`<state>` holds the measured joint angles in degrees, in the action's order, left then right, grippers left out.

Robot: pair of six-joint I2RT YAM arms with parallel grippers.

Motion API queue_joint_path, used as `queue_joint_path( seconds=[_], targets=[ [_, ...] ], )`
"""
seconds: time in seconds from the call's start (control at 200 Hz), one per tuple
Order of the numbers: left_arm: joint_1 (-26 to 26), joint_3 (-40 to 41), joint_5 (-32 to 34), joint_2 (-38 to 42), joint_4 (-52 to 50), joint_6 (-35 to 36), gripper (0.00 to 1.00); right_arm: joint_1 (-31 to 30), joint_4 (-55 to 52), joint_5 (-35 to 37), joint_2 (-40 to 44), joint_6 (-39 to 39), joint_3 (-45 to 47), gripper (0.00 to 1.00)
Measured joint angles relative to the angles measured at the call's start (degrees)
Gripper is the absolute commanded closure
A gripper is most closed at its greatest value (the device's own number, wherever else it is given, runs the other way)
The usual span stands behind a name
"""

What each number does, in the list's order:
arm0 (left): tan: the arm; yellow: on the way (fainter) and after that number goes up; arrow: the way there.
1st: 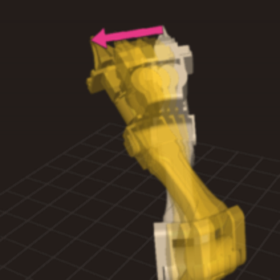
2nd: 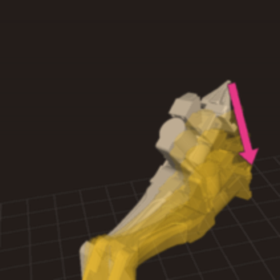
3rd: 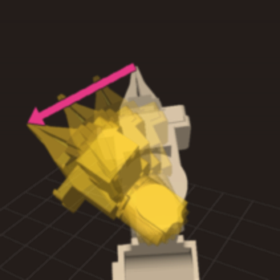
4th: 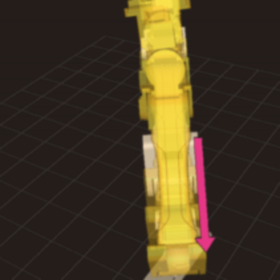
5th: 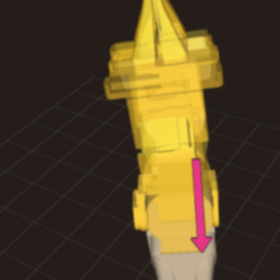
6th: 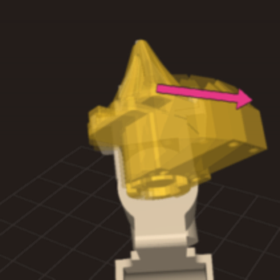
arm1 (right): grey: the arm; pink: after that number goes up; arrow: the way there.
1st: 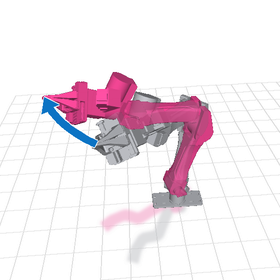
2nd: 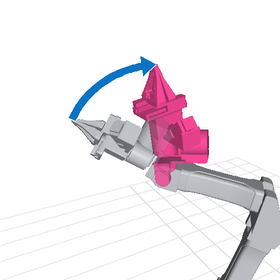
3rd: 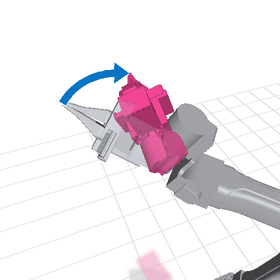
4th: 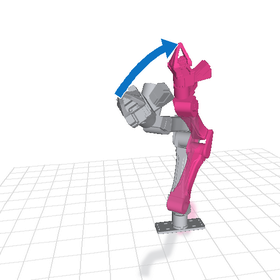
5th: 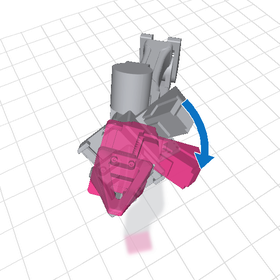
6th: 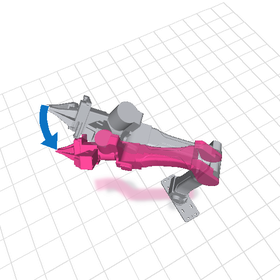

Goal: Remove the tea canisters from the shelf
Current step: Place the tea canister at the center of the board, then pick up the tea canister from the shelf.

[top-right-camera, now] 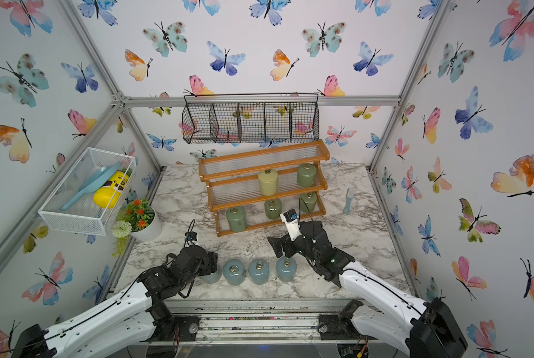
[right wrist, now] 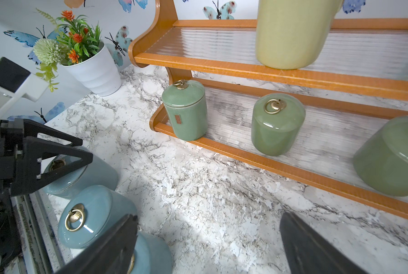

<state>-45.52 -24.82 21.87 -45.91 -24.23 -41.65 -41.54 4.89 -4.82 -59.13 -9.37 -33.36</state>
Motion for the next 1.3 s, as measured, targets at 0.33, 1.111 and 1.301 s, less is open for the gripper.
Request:
queue_joint_path(
  seconds=[0.33,1.111,1.301],
  targets=[
    [-0.37,-1.22,0.92,0.79,-2.95,-0.50,0.19,0.42,-0.02,0.02,-0.02,0.04,0.00,0.00],
    [-0.35,-8.04,4.07,7.17,12.96,25.20,0.02,9.38,14.29,-3.15,-15.85,7.85,-11.23,0.00],
    [-0.33,-7.61,3.15,7.17,16.50,28.65,0.01,9.75,20.11,-3.37,-21.66,10.21,-15.12,0.00]
  ],
)
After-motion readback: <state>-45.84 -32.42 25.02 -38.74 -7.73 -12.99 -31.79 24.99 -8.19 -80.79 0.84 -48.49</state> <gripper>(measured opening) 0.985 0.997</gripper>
